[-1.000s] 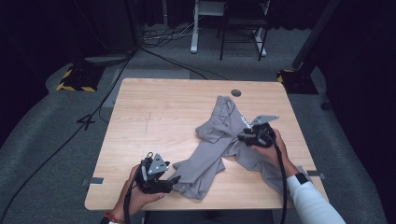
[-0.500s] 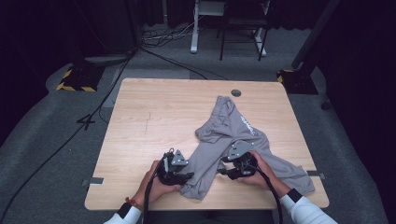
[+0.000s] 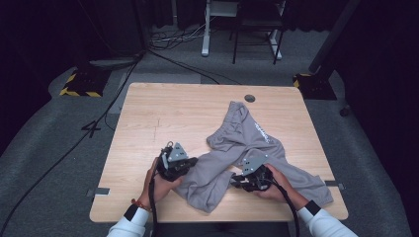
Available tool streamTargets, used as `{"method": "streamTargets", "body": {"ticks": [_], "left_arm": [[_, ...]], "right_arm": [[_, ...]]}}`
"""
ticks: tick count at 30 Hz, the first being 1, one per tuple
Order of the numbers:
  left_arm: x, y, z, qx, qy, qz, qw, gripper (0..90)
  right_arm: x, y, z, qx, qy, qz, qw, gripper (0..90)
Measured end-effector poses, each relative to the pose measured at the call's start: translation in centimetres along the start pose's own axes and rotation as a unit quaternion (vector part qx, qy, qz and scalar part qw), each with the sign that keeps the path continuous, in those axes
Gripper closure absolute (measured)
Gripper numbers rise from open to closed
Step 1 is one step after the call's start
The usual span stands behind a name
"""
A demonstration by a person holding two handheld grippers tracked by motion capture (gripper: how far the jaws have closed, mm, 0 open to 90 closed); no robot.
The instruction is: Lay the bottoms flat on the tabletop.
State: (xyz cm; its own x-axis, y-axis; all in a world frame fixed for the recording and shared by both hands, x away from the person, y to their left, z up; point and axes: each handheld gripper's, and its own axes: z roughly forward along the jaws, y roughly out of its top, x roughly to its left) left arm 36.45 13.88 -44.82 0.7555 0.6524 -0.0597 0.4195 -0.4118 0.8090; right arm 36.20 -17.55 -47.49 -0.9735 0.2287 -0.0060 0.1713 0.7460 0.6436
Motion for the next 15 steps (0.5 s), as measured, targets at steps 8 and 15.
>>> {"method": "streamTargets", "body": {"ticks": [8, 15], "left_arm": [[-0.2, 0.1, 0.5, 0.025, 0.043, 0.019, 0.9986, 88.6], [2.0, -0.4, 0.5, 0.044, 0.123, 0.007, 0.9914, 89.4]], "right_arm": [[2.7, -2.0, -2.4, 0.052, 0.017, -0.022, 0.9983, 73.9], [3.2, -5.3, -4.3, 0.04, -0.04, 0.038, 0.9977, 71.6]]}}
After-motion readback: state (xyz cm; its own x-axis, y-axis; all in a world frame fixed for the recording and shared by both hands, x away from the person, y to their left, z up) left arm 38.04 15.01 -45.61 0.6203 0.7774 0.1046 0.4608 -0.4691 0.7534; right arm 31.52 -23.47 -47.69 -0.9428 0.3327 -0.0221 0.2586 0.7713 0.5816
